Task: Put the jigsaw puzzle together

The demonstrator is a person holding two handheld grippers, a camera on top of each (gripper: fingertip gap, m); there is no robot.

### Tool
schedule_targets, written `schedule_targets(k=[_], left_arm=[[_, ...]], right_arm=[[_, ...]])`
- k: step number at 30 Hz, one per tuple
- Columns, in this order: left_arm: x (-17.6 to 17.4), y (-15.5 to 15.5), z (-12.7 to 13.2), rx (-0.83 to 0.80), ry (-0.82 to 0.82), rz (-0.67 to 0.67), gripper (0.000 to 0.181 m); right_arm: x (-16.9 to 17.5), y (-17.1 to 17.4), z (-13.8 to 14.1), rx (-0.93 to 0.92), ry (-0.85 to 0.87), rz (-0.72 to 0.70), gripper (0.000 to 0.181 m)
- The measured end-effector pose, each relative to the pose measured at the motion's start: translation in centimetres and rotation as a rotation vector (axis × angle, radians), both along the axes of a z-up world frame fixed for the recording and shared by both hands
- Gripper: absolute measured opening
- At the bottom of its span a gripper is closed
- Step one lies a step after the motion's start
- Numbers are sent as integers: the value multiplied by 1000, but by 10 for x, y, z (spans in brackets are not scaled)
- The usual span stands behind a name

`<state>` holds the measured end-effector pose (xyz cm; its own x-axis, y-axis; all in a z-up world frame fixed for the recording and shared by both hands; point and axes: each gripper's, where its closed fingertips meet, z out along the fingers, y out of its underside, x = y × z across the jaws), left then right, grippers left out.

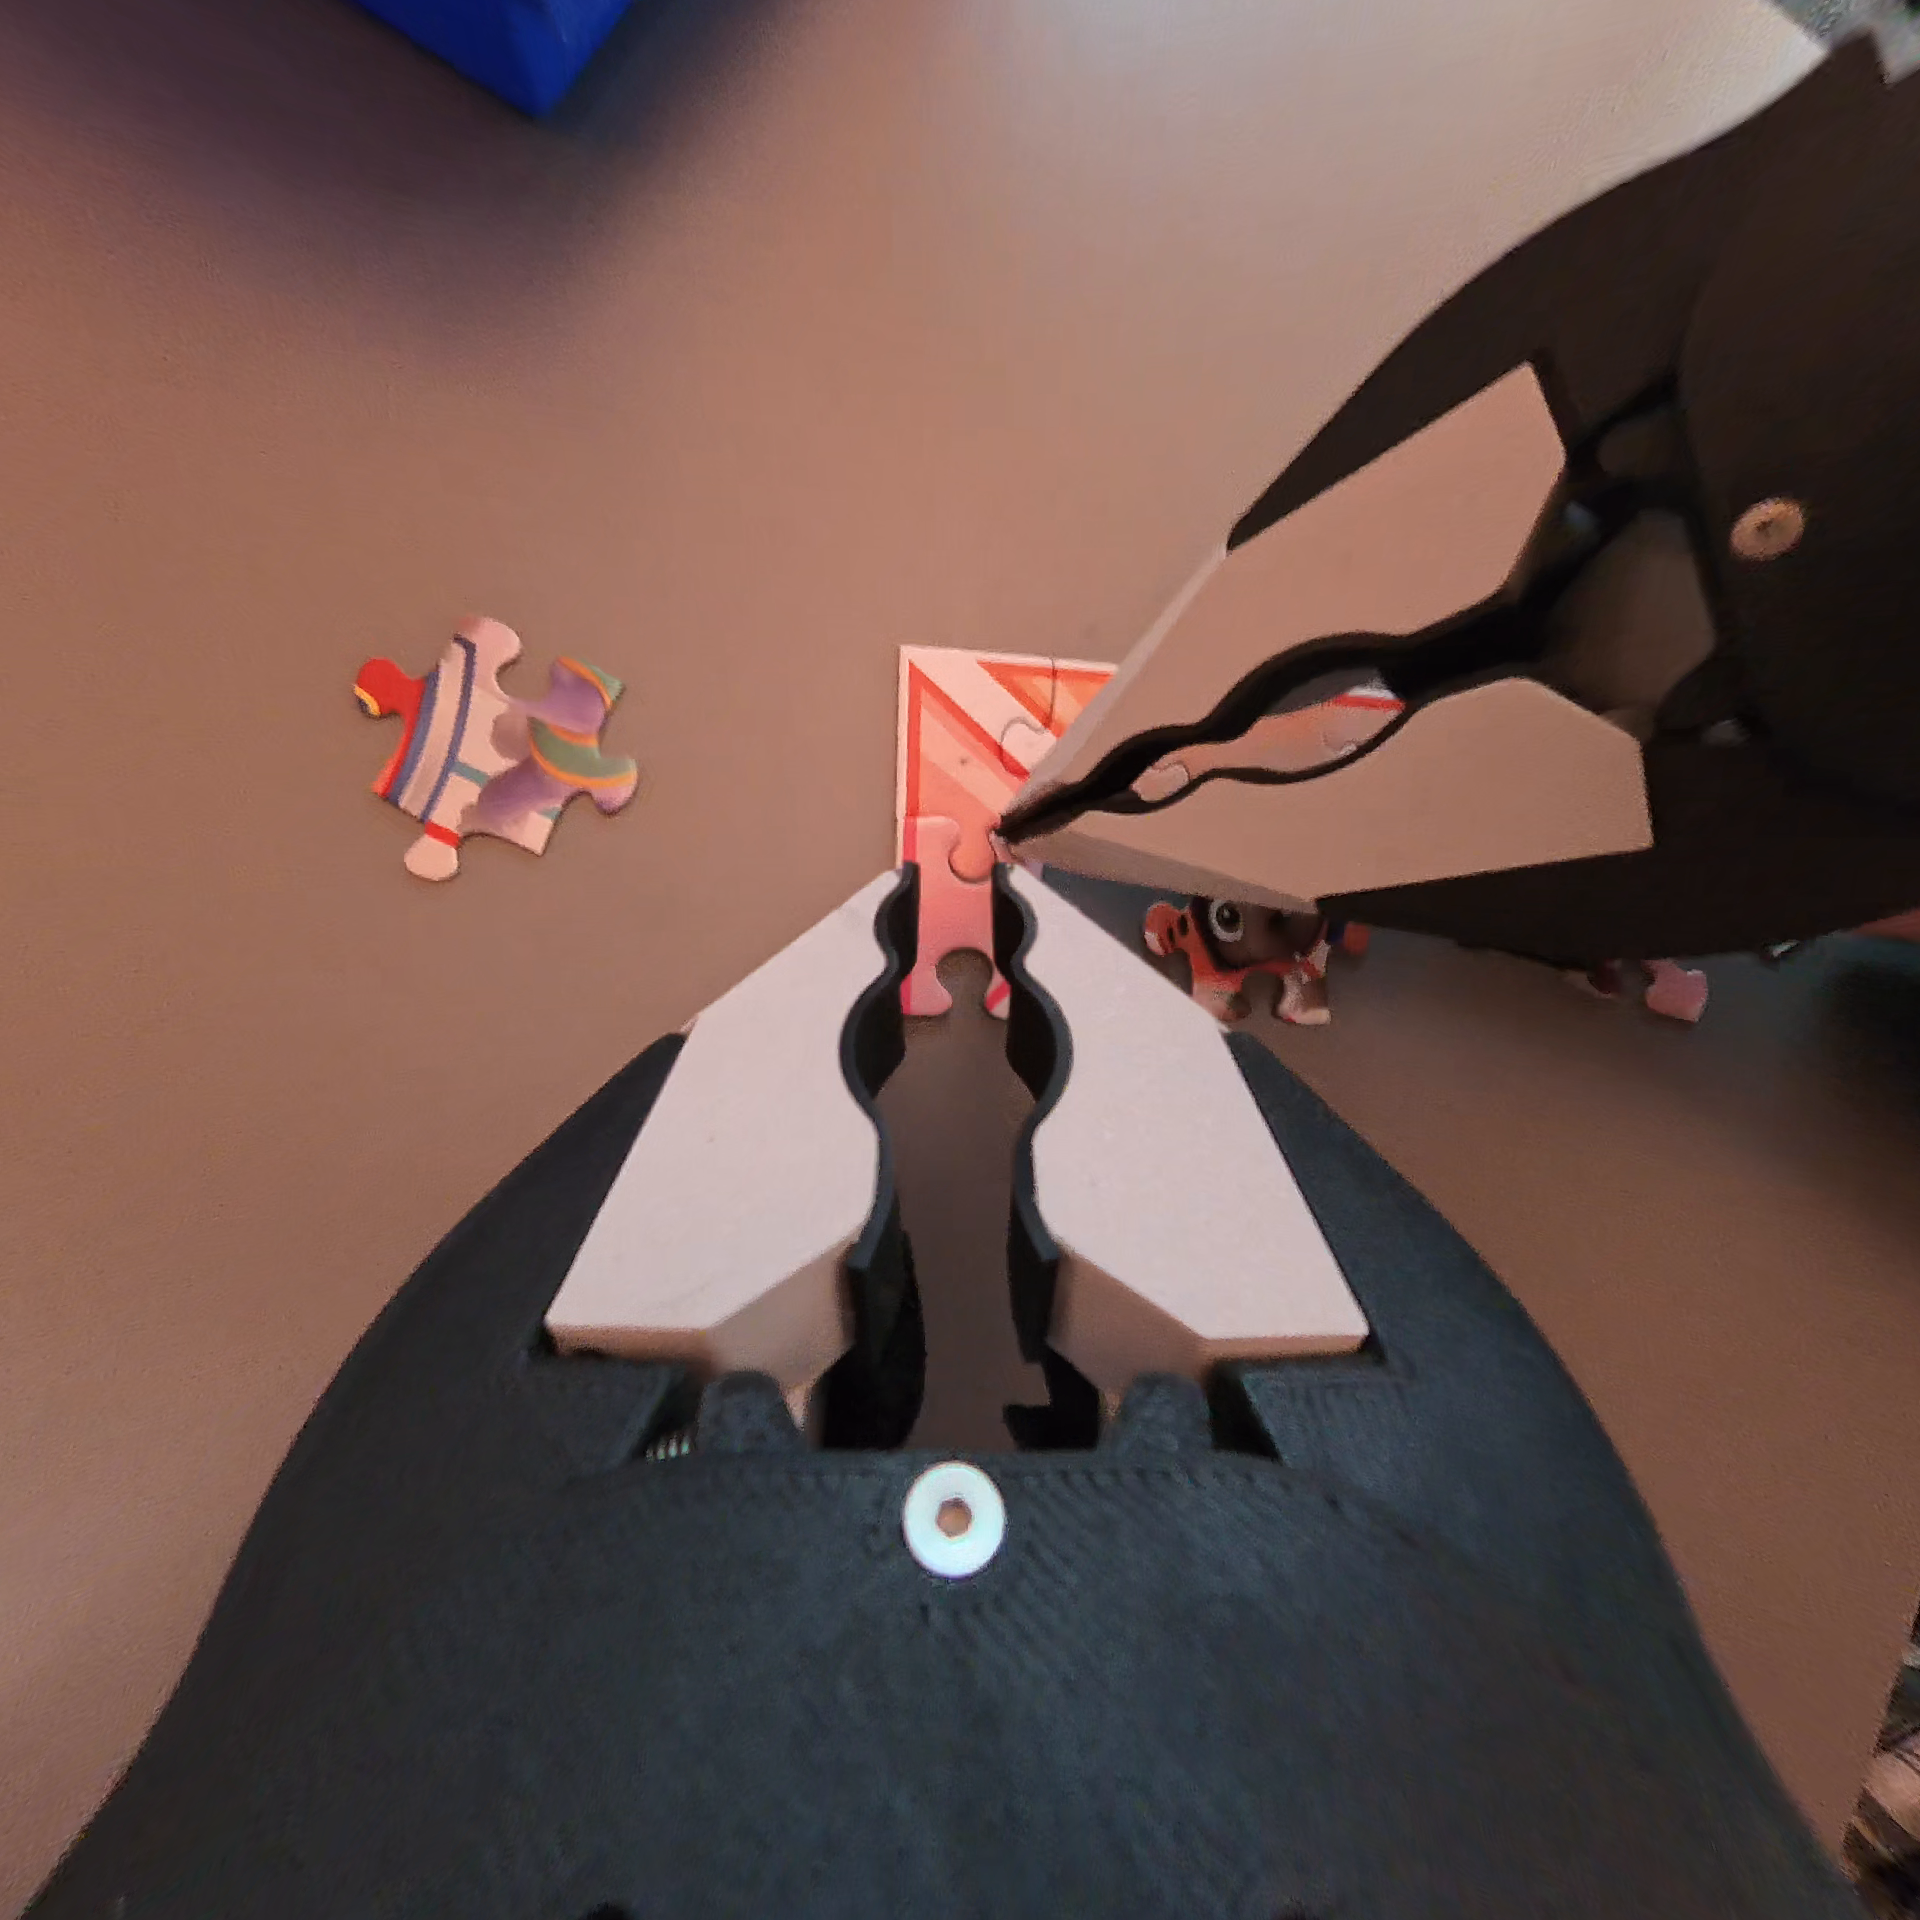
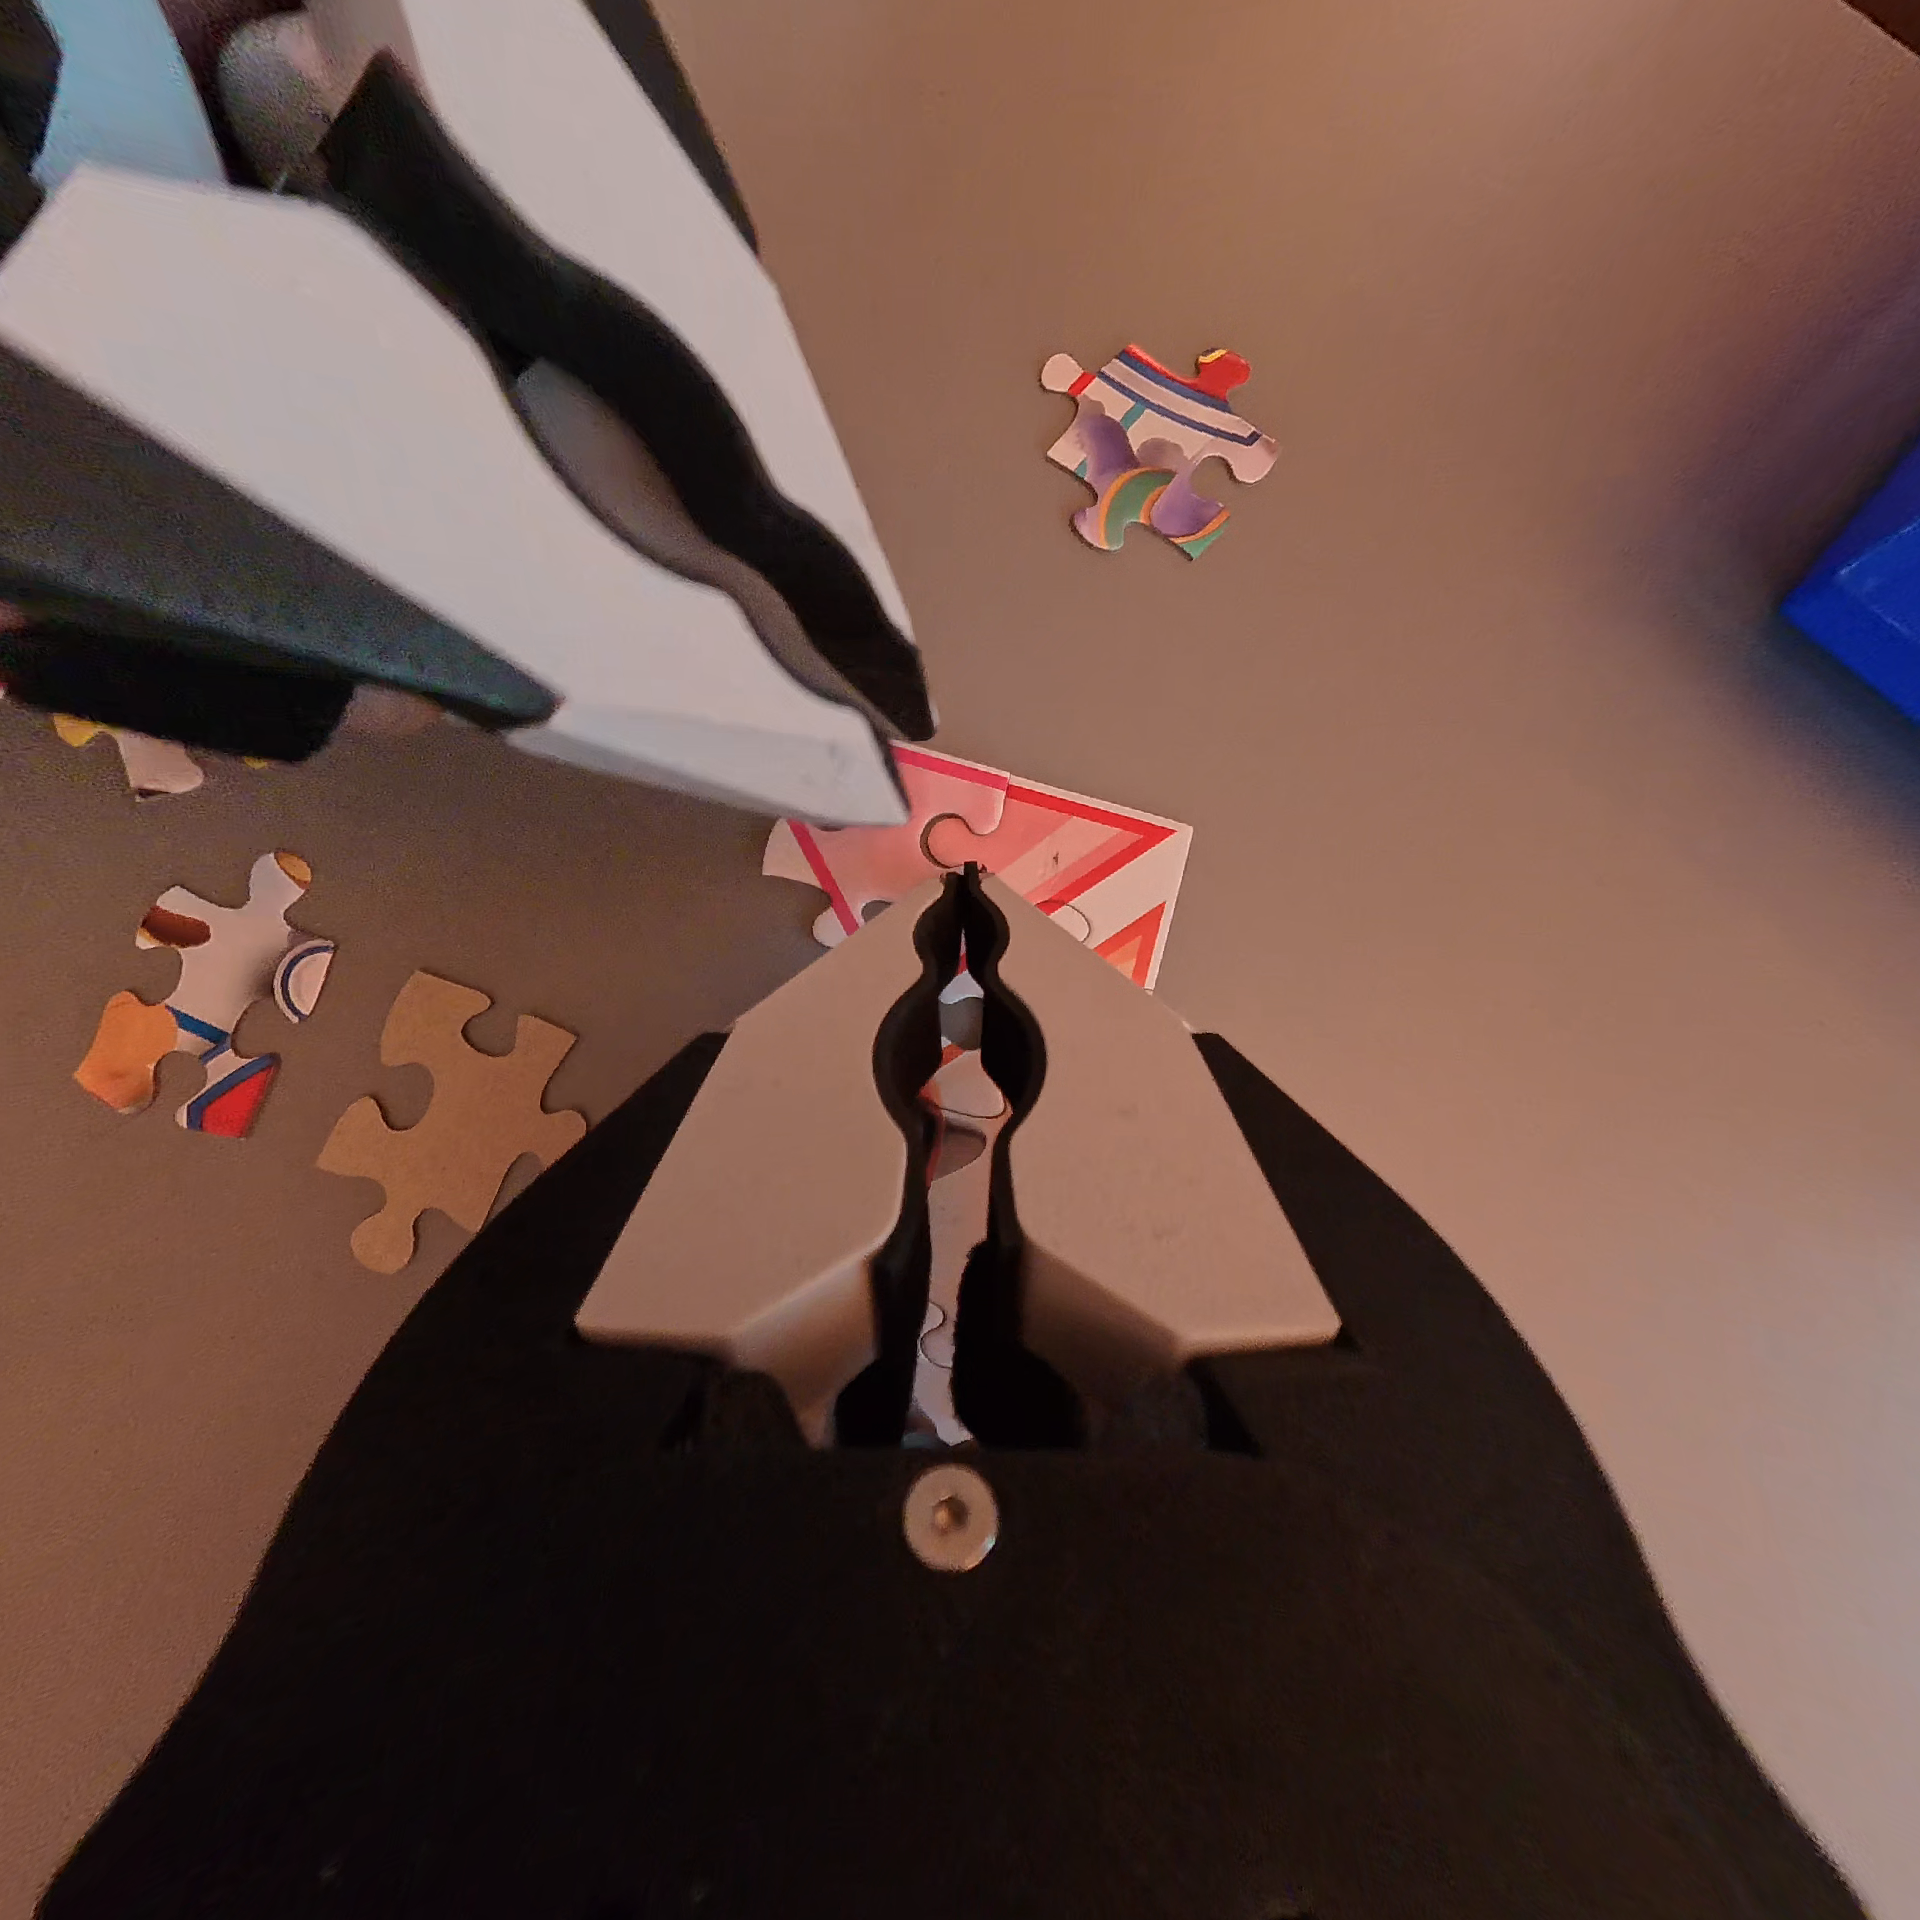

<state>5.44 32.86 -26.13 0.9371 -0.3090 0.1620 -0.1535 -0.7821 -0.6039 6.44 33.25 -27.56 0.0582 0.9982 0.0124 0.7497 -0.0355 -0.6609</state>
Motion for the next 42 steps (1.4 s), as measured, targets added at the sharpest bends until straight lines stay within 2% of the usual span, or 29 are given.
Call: schedule_targets(k=[2, 5, 8, 13, 20, 25, 32, 38, 42], left_arm=[[1, 5, -4, -14, 15, -23, 13], [-4, 7, -16, -32, 123, -47, 0], [-5, 6, -16, -27, 97, -33, 0], [-2, 3, -16, -18, 169, -62, 0], [3, 10, -14, 10, 183, -97, 0], [3, 10, -15, 14, 272, -130, 0], [2, 9, -16, 5, 281, -117, 0], [3, 10, -15, 0, 232, -93, 0], [2, 14, -16, 8, 241, -95, 0]], right_arm=[[0, 0, 0, -12, 7, -1, 0], [0, 0, 0, -14, 11, -3, 0], [0, 0, 0, -17, 10, -2, 0], [0, 0, 0, -28, 10, -3, 0], [0, 0, 0, -18, 11, -2, 0], [0, 0, 0, -20, 11, -1, 0], [0, 0, 0, -39, 16, -2, 0], [21, 33, 0, 19, 2, -106, 2], [19, 28, 0, -3, 2, -105, 0]])
